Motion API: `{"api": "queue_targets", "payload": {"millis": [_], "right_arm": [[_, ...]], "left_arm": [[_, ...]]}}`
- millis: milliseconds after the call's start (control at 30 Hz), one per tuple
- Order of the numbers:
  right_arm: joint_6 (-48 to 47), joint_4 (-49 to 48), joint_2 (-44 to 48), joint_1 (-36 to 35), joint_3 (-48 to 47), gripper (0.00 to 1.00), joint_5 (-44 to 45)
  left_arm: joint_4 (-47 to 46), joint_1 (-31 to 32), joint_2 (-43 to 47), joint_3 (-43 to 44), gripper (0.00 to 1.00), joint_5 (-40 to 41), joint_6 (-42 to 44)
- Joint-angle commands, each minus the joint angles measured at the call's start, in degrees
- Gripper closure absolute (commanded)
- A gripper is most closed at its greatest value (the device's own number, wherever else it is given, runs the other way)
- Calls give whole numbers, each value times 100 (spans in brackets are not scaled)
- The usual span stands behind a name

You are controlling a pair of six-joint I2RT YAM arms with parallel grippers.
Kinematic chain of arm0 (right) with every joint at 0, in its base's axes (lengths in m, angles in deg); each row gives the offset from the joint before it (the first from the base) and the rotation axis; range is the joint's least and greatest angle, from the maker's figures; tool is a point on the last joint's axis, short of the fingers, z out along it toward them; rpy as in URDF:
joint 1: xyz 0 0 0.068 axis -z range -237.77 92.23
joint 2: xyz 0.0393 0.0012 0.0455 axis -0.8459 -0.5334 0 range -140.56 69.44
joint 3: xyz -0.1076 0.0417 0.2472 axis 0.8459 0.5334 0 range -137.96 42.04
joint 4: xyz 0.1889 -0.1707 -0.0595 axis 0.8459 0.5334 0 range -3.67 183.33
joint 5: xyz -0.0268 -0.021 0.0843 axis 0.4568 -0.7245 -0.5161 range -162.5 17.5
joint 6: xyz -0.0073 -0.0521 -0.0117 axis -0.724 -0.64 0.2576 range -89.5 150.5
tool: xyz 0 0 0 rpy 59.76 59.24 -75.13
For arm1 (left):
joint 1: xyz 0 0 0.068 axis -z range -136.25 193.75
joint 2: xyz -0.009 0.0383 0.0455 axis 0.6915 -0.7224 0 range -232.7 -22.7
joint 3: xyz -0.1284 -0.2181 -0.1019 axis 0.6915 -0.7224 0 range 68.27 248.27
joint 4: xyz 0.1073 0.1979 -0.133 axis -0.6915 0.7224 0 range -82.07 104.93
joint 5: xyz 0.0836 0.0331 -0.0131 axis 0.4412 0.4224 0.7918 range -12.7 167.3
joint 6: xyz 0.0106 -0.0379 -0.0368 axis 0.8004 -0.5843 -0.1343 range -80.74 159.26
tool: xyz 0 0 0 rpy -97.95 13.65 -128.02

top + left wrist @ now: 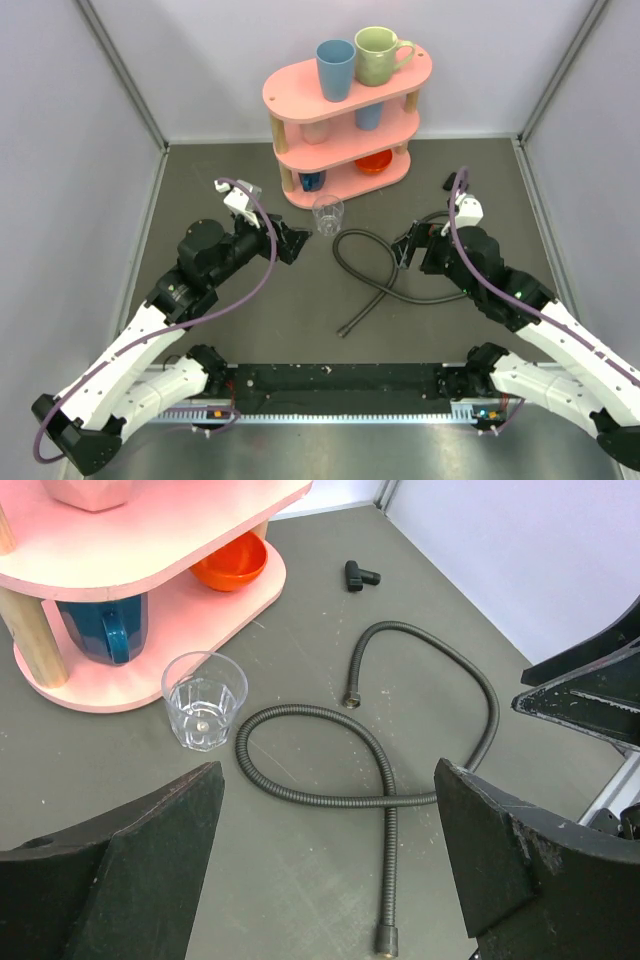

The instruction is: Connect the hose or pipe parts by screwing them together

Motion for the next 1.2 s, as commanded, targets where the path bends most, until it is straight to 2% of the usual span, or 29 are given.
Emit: {"api": "queue_targets", "payload": {"millis": [0,167,233,367,400,500,567,600,700,1000,1167], "right_arm": [[3,-111,48,51,-137,1,147],[-6,-251,-48,60,-66,1,524],[-58,-417,-179,51,-84,2,980],[-883,-699,-934,243,-590,7,2008],[-989,-708,-1406,375,-767,8,2036],[-1113,-708,-2312,1314,-1471,16,1564],[-1043,-735,-2797,2015,-1953,27,977],[-1025,-743,-3330,2220,-2112,32,825],[-981,-700,-4280,2836,-2737,40,464],[-332,-261,-6647,4066,-4529,44,-11],[91,-119,-7614,4446,-5348,46,-863]], "left_arm": [[-280,16,-1,7,9,40,27],[-157,16,-106,42,10,347,71],[53,16,-185,173,11,462,88],[255,16,-334,200,13,944,106],[343,16,-387,235,13,1059,123],[695,16,-581,508,14,1271,132],[740,16,-625,561,14,1183,106],[731,16,-608,535,14,1157,97],[722,16,-599,535,14,1104,45],[713,16,-546,535,14,937,-17],[687,16,-493,526,14,893,-34]]}}
